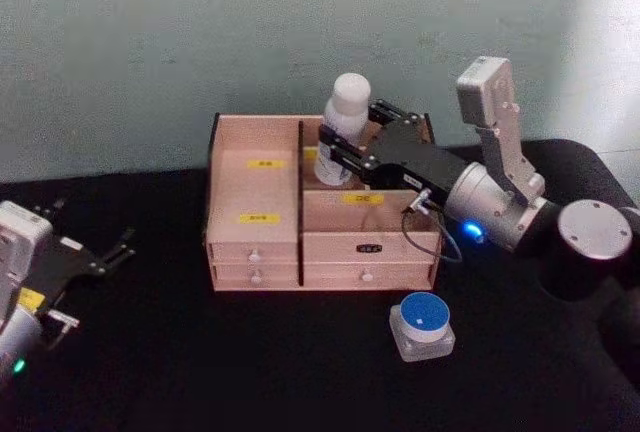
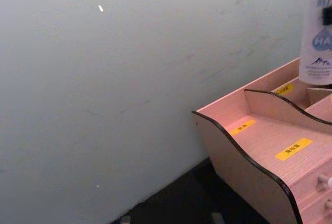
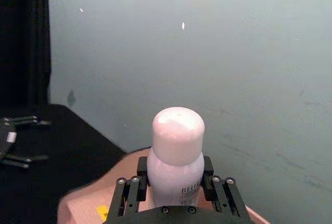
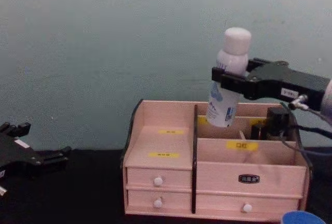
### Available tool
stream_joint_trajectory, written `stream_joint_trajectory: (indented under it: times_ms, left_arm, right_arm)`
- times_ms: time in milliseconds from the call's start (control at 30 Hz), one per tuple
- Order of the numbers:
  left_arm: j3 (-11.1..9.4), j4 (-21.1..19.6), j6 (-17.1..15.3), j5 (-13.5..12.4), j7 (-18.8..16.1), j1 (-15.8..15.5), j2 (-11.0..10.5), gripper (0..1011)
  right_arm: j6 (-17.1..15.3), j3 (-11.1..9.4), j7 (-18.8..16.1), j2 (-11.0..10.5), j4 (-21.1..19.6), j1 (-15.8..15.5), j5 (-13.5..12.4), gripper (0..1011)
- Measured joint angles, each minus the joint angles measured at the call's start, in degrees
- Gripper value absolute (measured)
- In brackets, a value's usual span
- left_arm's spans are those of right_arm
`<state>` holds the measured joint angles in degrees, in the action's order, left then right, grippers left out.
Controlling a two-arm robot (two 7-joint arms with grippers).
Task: Pick up the facial cleanser and watermelon frost from the table and place them into the tiered storage box.
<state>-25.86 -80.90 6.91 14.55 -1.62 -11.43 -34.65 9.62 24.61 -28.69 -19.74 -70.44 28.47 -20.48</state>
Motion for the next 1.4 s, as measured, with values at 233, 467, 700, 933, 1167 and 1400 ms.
stream_joint_trajectory:
  times_ms: [233,467,700,933,1167,1400]
  left_arm:
    - [0.00,0.00,0.00,0.00,0.00,0.00,0.00,1001]
    - [0.00,0.00,0.00,0.00,0.00,0.00,0.00,1001]
    - [0.00,0.00,0.00,0.00,0.00,0.00,0.00,1001]
    - [0.00,0.00,0.00,0.00,0.01,0.00,0.00,1001]
    - [0.00,0.00,0.00,0.00,0.00,0.00,0.00,1001]
    - [0.00,0.00,0.00,0.00,0.00,0.00,0.00,1001]
  right_arm:
    - [0.02,0.22,0.20,1.94,4.58,2.34,1.98,589]
    - [-0.14,0.21,0.47,3.60,8.46,4.05,3.66,589]
    - [-0.39,0.10,0.50,4.81,11.39,5.39,5.15,589]
    - [-0.87,-0.13,0.38,5.62,13.98,6.49,6.21,589]
    - [-1.75,-0.35,0.17,6.11,15.58,7.06,6.81,589]
    - [-2.74,-0.67,-0.05,6.35,16.50,7.33,7.02,589]
